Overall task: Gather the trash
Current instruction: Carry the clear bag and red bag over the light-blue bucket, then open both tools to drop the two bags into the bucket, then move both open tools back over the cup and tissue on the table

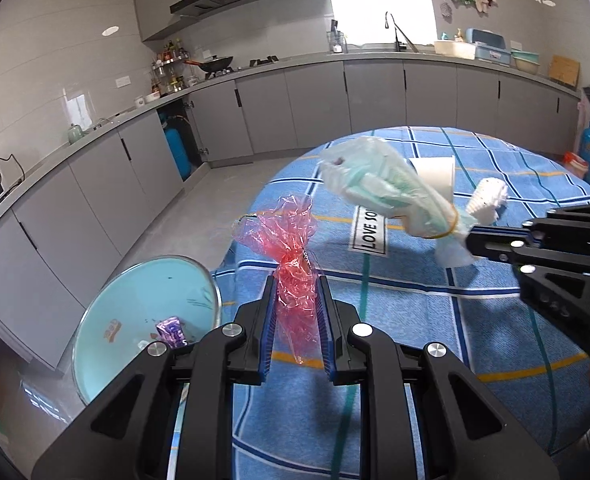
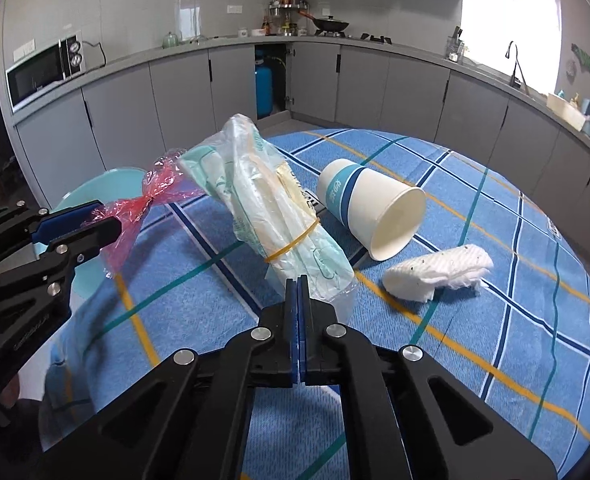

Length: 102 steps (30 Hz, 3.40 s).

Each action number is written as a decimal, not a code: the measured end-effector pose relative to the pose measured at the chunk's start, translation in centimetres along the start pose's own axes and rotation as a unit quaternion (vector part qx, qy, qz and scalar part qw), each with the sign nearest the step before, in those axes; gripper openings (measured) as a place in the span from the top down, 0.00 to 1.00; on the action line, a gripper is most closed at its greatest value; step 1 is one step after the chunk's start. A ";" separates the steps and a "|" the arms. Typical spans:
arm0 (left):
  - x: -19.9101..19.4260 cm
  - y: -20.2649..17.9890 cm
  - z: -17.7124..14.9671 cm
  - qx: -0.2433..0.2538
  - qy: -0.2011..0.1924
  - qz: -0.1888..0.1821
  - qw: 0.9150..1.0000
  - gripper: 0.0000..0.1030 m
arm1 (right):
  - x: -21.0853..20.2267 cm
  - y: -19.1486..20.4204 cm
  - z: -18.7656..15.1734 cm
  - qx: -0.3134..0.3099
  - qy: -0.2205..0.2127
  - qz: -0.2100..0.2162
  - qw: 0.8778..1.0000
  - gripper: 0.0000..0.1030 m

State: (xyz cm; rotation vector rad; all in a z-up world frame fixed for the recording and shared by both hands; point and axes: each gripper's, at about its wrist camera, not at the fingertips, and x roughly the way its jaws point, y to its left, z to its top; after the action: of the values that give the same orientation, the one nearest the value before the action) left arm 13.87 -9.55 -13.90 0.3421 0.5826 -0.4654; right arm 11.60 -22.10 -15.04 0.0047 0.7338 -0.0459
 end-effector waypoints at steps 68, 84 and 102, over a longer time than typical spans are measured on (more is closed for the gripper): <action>-2.8 15.6 -2.4 -0.095 0.006 0.191 0.977 0.81 | 3.0 14.9 7.0 -0.077 -0.030 0.117 0.990 0.99; -2.4 16.5 -2.7 -0.110 0.011 0.214 0.971 0.48 | 5.0 15.6 7.0 -0.075 -0.027 0.124 0.989 0.61; -1.5 12.0 -2.0 -0.084 0.010 0.168 0.982 0.30 | 1.7 6.6 3.2 0.001 -0.027 0.020 0.999 0.48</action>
State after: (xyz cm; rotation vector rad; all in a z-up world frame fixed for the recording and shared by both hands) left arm 17.97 1.87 -12.47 0.2775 0.5666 -0.0862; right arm 15.32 -15.65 -13.91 0.0204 0.6793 -0.0077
